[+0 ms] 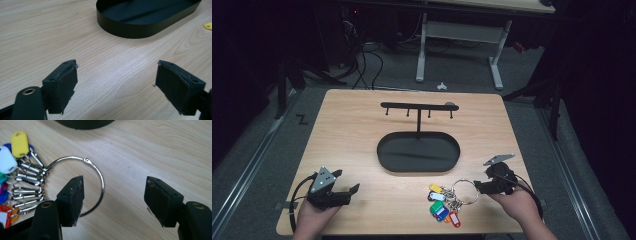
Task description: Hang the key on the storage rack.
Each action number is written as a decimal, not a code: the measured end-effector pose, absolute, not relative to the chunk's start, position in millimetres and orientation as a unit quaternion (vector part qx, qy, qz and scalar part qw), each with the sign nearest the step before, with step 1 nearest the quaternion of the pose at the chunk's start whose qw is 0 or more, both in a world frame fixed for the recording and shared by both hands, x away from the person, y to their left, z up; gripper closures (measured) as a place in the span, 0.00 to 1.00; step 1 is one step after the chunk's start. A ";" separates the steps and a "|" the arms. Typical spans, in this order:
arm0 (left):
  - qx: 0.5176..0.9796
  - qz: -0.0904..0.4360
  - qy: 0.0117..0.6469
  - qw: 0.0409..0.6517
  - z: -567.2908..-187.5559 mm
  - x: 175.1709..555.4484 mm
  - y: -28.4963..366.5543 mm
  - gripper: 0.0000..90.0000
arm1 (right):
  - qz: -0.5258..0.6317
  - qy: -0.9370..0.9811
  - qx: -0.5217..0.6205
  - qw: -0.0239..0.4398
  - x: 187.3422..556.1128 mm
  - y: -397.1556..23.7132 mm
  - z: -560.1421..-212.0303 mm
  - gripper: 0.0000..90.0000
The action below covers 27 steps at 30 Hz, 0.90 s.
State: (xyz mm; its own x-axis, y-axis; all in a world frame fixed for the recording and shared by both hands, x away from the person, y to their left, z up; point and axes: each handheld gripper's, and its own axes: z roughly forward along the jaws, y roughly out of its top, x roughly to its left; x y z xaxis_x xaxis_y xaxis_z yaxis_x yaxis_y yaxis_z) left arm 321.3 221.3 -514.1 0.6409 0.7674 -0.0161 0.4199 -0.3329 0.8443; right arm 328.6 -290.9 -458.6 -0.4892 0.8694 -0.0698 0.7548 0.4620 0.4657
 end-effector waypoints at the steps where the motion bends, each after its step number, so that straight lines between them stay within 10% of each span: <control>1: 0.793 0.197 0.374 0.439 -514.1 321.4 220.9 0.20 | 0.187 0.845 0.480 0.144 329.5 -289.4 -458.5 0.37; 14: 0.792 0.195 0.374 0.442 -513.1 321.0 221.7 0.20 | 0.125 0.887 0.437 0.083 348.0 -271.5 -465.6 0.33; 27: 0.789 0.191 0.374 0.448 -511.5 320.5 223.3 0.20 | 0.082 0.904 0.416 0.055 368.8 -255.0 -469.8 0.49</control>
